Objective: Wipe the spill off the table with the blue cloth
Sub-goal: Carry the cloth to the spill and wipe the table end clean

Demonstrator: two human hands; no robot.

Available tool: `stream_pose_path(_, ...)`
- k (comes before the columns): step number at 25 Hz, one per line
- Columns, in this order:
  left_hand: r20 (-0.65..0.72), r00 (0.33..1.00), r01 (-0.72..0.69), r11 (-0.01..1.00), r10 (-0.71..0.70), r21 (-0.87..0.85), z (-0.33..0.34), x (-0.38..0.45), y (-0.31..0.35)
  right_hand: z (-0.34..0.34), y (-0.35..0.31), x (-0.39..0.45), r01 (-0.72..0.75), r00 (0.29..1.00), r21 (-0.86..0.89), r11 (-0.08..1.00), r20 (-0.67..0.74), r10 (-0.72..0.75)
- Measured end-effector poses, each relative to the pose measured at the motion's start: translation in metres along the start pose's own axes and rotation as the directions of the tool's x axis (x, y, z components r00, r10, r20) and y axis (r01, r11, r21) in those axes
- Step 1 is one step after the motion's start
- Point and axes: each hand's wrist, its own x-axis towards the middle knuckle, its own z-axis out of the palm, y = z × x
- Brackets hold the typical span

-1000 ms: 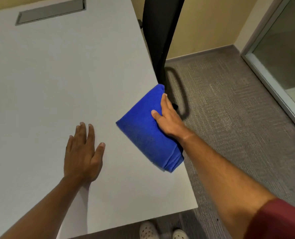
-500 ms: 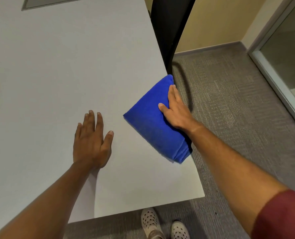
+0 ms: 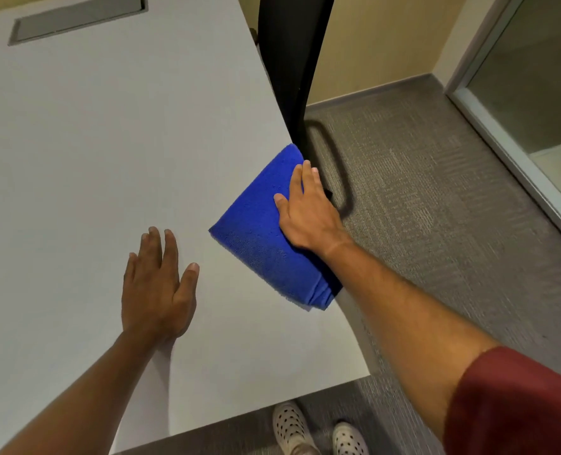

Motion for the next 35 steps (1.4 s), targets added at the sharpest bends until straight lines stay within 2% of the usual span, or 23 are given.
stream_pose_path(3, 0.005, 1.0, 0.007, 1.0, -0.007, -0.006, -0.002, -0.001, 0.0, 0.015, 0.003, -0.034, 0.019, 0.997, -0.091, 0.996, -0.067, -0.025)
stream_pose_path(5, 0.006, 1.0, 0.005, 1.0, -0.005, -0.007, -0.002, -0.002, 0.001, 0.018, 0.008, -0.048, 0.036, 0.998, -0.071, 0.997, -0.051, -0.04)
stream_pose_path(10, 0.003, 1.0, -0.004, 1.0, 0.004, -0.011, -0.003, -0.001, 0.002, 0.004, 0.002, 0.01, 0.008, 0.999, 0.052, 0.999, -0.032, -0.007)
stream_pose_path(13, 0.008, 1.0, -0.003, 1.0, 0.003, -0.016, -0.004, 0.0, 0.003, 0.009, 0.005, 0.018, 0.036, 0.998, -0.041, 0.999, -0.042, -0.038)
stream_pose_path(16, 0.004, 1.0, -0.005, 1.0, 0.005, -0.017, -0.005, -0.001, 0.003, 0.019, 0.01, -0.013, 0.04, 0.996, -0.099, 0.994, -0.072, -0.048)
stream_pose_path(20, 0.008, 1.0, -0.008, 1.0, 0.008, -0.012, -0.003, -0.001, 0.002, 0.021, 0.016, -0.057, 0.058, 0.993, 0.002, 0.998, -0.102, -0.057)
stream_pose_path(27, -0.029, 0.998, 0.056, 0.978, -0.063, -0.199, -0.001, -0.029, 0.001, 0.03, 0.022, -0.121, 0.029, 0.989, -0.076, 0.997, -0.141, -0.04)
stream_pose_path(32, -0.049, 0.997, 0.044, 0.982, -0.055, -0.185, -0.002, -0.077, 0.003, 0.037, 0.03, -0.167, 0.041, 0.989, -0.057, 0.997, -0.14, -0.049)
stream_pose_path(35, -0.037, 0.997, 0.059, 0.99, -0.065, -0.131, 0.0, -0.098, 0.003, 0.044, 0.034, -0.194, 0.04, 0.987, -0.109, 0.993, -0.151, -0.056)
